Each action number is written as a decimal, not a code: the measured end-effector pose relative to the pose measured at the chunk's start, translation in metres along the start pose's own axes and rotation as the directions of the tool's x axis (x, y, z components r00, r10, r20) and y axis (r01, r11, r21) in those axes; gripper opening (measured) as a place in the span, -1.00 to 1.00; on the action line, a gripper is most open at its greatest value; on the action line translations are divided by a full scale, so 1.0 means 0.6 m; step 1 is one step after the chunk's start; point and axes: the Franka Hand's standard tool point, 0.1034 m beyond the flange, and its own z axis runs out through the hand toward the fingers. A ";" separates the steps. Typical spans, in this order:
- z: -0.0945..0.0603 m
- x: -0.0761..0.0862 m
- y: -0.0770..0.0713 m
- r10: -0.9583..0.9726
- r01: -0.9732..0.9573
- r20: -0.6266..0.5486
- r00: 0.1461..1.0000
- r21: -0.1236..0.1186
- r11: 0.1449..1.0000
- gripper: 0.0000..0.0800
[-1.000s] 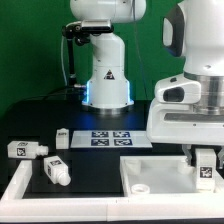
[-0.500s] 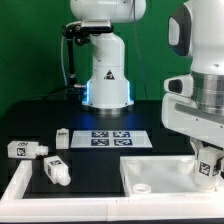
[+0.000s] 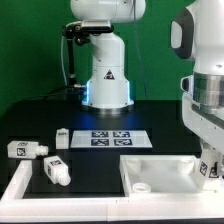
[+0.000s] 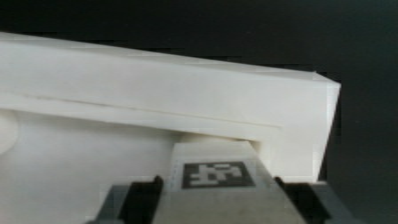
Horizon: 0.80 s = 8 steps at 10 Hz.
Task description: Assemble one leg
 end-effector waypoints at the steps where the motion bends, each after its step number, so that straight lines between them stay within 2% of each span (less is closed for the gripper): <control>1: 0.000 0.001 0.000 -0.060 0.060 0.000 0.998 0.000 0.998 -0.08; 2: 0.000 0.008 0.000 -0.234 0.234 0.000 0.972 -0.001 0.972 -0.08; 3: 0.001 0.015 0.001 -0.436 0.436 0.000 0.900 -0.002 0.900 0.38; 4: 0.002 0.014 0.003 -0.583 0.583 0.005 0.812 -0.005 0.812 0.56; 5: 0.004 0.008 0.007 -0.655 0.655 0.018 0.756 -0.012 0.756 0.56; 8: 0.004 0.012 0.007 -0.797 0.797 0.017 0.604 -0.009 0.604 0.62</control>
Offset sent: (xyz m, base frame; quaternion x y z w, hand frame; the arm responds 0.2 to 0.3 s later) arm -0.0097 0.0089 -0.0038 -0.0172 -0.0633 -0.4661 0.8823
